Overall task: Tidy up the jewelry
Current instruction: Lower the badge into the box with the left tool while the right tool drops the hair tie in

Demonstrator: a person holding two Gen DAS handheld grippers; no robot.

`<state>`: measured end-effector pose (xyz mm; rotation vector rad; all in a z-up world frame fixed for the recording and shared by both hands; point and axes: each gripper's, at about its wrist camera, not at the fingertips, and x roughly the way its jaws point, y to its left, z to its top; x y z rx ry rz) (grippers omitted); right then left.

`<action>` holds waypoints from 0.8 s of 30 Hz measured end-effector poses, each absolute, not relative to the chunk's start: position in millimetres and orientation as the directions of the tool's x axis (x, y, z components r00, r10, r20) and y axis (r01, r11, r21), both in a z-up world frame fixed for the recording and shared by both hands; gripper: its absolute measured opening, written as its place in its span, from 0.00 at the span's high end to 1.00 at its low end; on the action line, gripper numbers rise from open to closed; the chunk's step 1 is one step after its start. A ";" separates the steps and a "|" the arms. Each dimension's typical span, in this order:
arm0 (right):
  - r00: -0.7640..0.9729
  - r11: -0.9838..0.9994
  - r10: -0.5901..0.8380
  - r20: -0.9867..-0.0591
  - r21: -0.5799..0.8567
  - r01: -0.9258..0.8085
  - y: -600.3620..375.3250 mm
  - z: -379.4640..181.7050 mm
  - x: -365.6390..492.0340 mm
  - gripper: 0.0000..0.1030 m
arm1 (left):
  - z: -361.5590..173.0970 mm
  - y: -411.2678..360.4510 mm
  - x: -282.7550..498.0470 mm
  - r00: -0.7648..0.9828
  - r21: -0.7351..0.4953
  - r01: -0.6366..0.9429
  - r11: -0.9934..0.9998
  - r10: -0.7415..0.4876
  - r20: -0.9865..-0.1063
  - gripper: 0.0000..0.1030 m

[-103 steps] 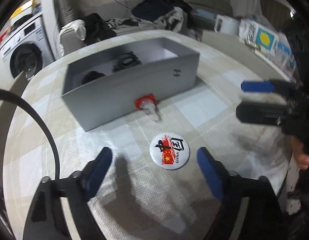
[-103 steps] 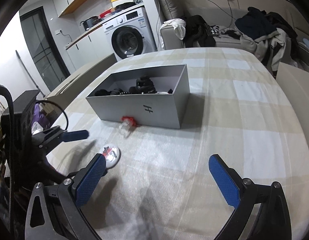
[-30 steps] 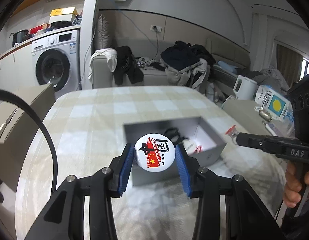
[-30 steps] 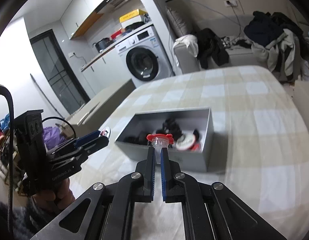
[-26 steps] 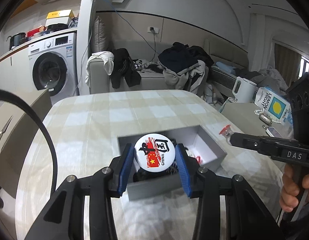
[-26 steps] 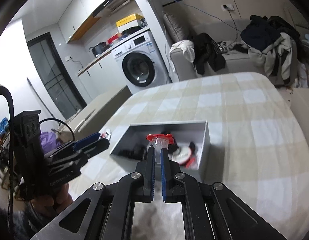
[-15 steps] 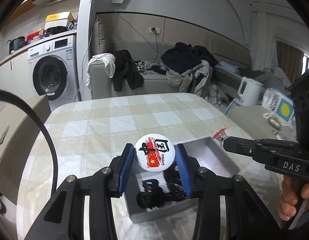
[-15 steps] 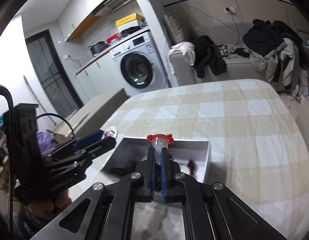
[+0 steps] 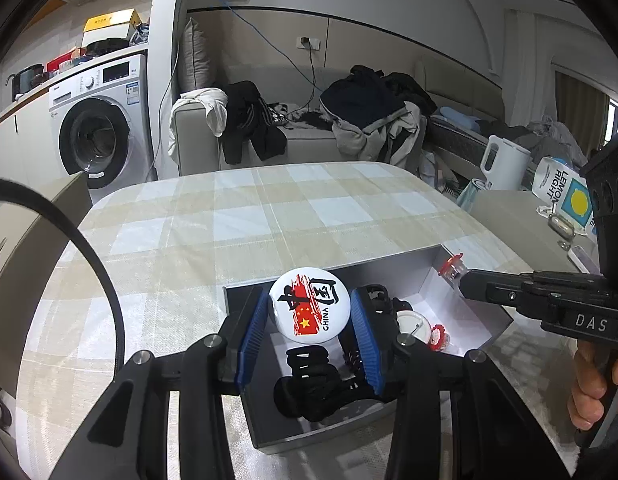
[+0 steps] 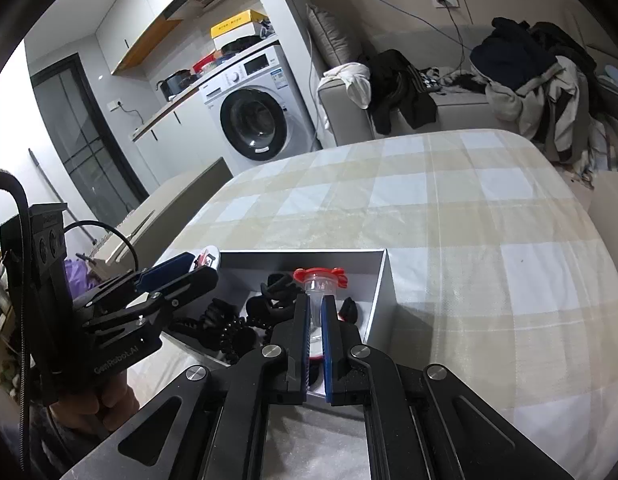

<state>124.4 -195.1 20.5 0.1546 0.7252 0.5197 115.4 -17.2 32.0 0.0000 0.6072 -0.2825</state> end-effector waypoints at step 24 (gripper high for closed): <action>0.634 0.869 0.492 -0.597 0.288 -0.402 -183.0 20.9 129.8 0.93 | 32.4 -22.5 122.1 0.775 -0.074 0.249 0.966 -0.244 -0.583 0.64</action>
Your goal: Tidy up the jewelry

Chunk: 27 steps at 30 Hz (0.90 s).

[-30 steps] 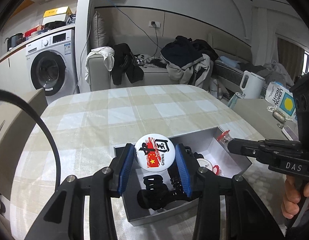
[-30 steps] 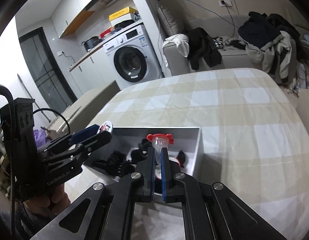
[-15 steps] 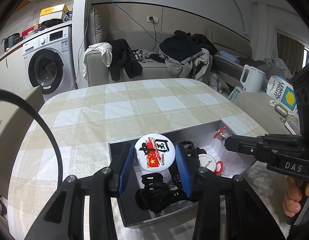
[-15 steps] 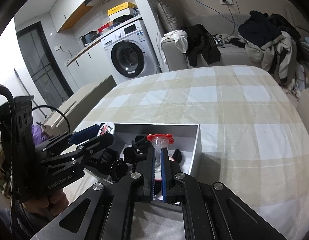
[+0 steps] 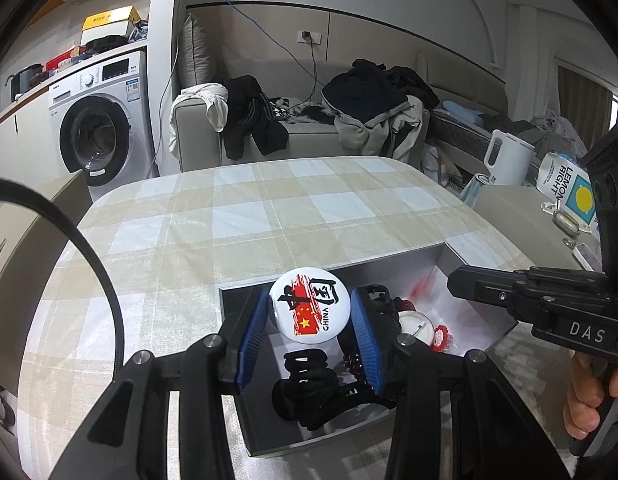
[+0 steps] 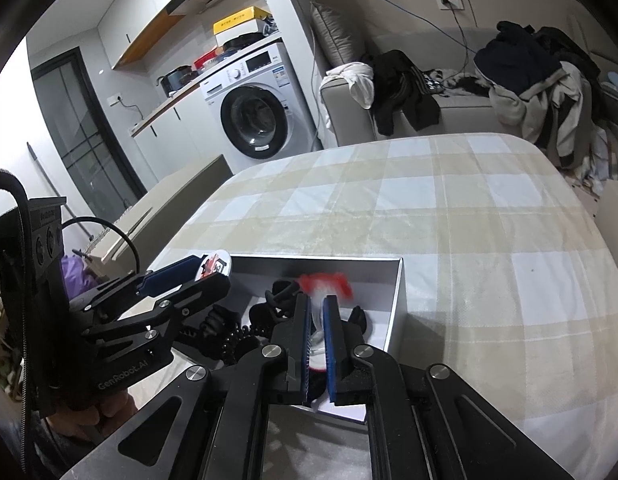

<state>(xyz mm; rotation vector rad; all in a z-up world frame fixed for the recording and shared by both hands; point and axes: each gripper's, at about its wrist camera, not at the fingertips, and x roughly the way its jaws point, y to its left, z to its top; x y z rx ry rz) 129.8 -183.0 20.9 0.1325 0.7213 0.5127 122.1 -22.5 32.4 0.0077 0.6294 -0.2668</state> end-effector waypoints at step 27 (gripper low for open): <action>0.671 0.874 0.484 -0.561 0.269 -0.405 -200.5 29.3 111.5 0.37 | 41.6 -19.5 104.6 0.793 -0.091 0.267 0.960 -0.272 -0.545 0.36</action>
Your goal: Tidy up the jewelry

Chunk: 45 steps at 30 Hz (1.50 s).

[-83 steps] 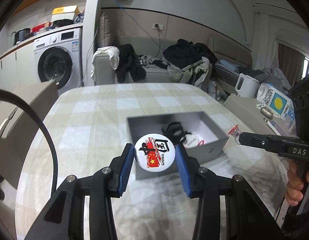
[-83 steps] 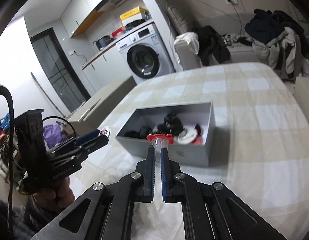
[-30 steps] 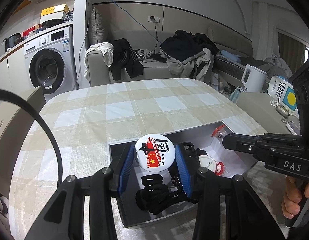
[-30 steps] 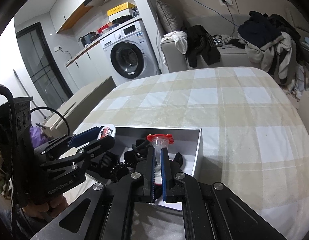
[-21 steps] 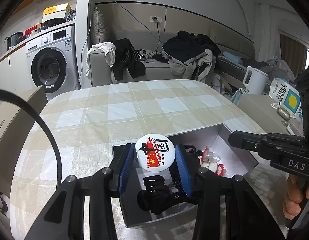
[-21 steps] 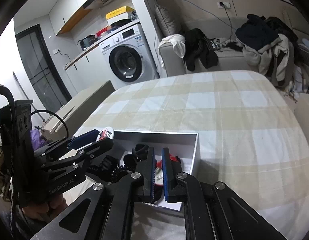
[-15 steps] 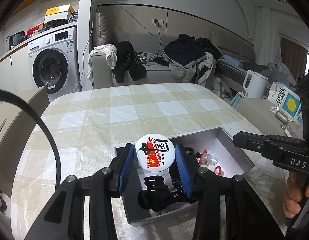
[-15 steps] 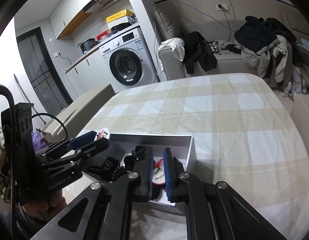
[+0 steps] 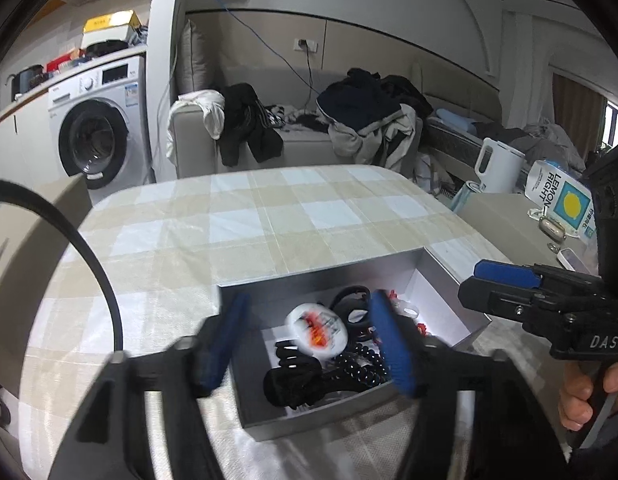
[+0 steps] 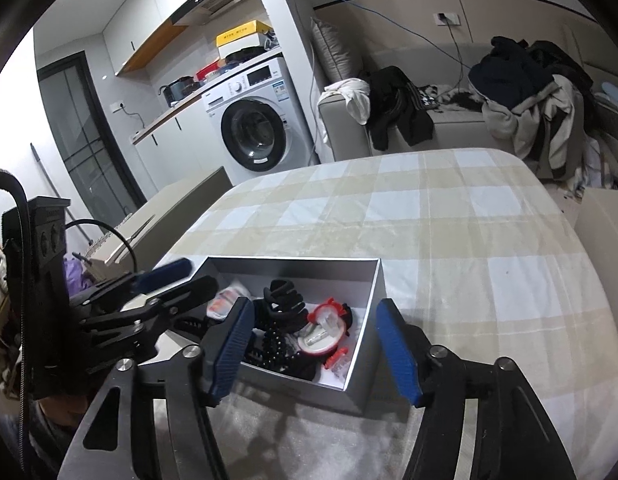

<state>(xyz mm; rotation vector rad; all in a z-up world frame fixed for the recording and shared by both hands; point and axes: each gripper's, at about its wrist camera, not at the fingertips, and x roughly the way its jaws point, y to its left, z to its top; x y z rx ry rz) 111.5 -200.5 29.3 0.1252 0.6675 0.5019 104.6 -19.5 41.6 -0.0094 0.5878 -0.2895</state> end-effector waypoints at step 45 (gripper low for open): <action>0.805 0.869 0.482 -0.347 0.073 -0.489 -196.5 23.7 52.8 0.00 | 25.0 9.4 57.5 0.900 -0.058 0.122 0.991 -0.135 -0.415 0.01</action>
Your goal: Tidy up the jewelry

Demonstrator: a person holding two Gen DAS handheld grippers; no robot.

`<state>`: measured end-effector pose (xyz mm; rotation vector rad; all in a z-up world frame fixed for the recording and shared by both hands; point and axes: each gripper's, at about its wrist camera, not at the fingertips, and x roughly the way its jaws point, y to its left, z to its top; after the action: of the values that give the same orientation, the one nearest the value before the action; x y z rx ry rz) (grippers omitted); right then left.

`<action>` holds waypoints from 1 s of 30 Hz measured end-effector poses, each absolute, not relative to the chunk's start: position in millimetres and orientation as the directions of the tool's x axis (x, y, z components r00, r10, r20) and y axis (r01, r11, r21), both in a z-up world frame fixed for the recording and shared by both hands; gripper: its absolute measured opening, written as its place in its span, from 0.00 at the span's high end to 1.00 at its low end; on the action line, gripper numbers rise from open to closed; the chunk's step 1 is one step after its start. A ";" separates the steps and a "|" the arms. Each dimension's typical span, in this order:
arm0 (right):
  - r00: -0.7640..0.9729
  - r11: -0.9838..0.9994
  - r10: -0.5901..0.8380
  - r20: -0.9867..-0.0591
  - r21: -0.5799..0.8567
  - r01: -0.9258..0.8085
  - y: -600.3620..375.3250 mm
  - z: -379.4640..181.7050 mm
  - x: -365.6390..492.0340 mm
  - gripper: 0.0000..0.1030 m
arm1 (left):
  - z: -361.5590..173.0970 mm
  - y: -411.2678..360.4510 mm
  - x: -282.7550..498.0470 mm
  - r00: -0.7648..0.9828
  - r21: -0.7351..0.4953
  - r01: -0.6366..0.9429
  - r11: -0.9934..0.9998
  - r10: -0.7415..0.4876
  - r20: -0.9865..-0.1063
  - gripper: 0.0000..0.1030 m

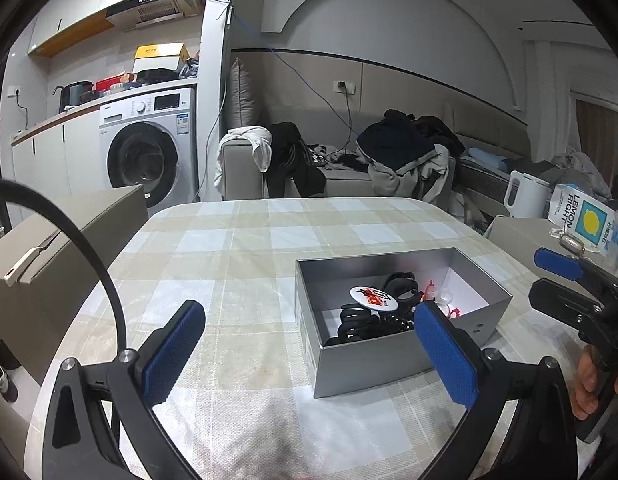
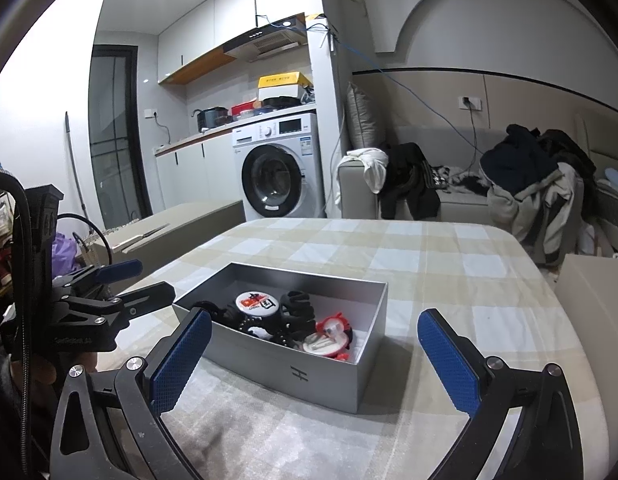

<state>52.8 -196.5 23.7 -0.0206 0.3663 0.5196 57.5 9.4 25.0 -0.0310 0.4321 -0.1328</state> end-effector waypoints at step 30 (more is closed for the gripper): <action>0.792 0.865 0.493 -0.360 0.103 -0.491 -199.2 21.7 58.1 0.00 | 23.9 10.9 60.9 0.895 -0.052 0.114 0.992 -0.126 -0.429 0.01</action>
<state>58.1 -199.2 21.7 0.0040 0.3883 0.5289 60.9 10.9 23.9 -0.0261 0.4464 -0.1244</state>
